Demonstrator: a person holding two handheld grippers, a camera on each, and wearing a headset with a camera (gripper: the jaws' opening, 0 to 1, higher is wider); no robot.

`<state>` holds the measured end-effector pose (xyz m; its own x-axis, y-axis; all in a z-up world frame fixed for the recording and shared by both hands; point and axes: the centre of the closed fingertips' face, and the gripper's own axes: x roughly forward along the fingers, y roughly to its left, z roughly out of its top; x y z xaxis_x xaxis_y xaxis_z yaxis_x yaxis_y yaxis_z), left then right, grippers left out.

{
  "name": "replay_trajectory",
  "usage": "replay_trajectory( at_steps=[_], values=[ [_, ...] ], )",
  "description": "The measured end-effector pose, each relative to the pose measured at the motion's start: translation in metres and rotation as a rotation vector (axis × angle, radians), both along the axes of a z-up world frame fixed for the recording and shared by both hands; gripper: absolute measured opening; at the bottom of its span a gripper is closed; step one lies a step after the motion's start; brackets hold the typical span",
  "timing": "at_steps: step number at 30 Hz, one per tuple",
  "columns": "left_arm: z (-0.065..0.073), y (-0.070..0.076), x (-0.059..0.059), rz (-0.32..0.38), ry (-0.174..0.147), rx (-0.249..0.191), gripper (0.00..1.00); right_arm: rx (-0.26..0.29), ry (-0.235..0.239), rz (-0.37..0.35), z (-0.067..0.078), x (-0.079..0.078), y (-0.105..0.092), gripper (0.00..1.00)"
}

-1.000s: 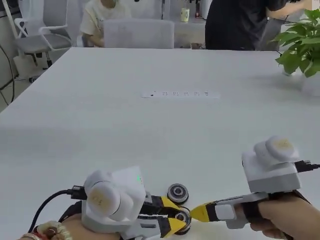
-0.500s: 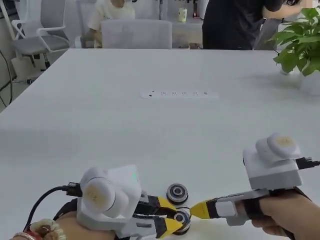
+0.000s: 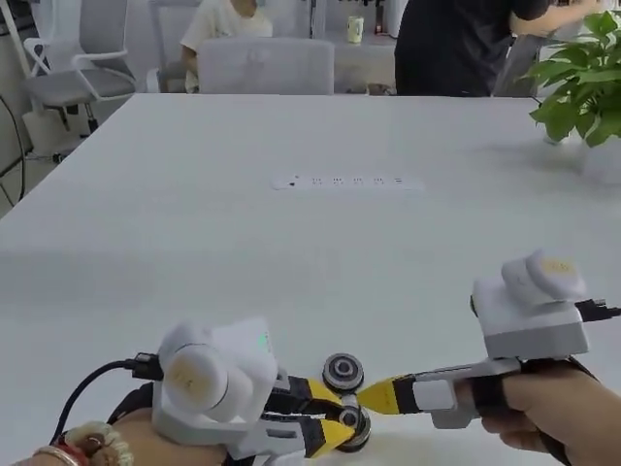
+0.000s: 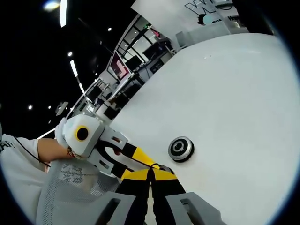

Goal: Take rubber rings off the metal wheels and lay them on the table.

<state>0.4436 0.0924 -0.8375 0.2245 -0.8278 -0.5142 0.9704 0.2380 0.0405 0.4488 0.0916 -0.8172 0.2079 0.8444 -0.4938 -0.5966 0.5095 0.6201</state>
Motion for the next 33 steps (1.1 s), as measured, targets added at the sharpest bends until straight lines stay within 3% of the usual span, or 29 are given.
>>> replay_trajectory(
  at_steps=[7,11,16,23,33],
  values=[
    [0.001,0.001,0.000,0.003,0.015,0.017,0.08,-0.049,0.011,-0.016,-0.009,0.002,-0.009,0.00],
    [0.005,0.001,0.001,0.017,0.052,0.006,0.09,-0.043,0.011,-0.026,-0.008,0.004,-0.009,0.00],
    [0.014,0.004,0.006,0.036,0.052,-0.014,0.22,-0.034,0.011,-0.043,-0.006,0.007,-0.012,0.00],
    [0.020,0.011,0.007,0.039,0.060,-0.011,0.30,-0.017,0.015,-0.075,-0.003,0.012,-0.016,0.00],
    [0.038,0.016,0.008,0.034,0.042,-0.031,0.45,0.007,0.006,-0.115,0.005,0.018,-0.020,0.00]
  ],
)
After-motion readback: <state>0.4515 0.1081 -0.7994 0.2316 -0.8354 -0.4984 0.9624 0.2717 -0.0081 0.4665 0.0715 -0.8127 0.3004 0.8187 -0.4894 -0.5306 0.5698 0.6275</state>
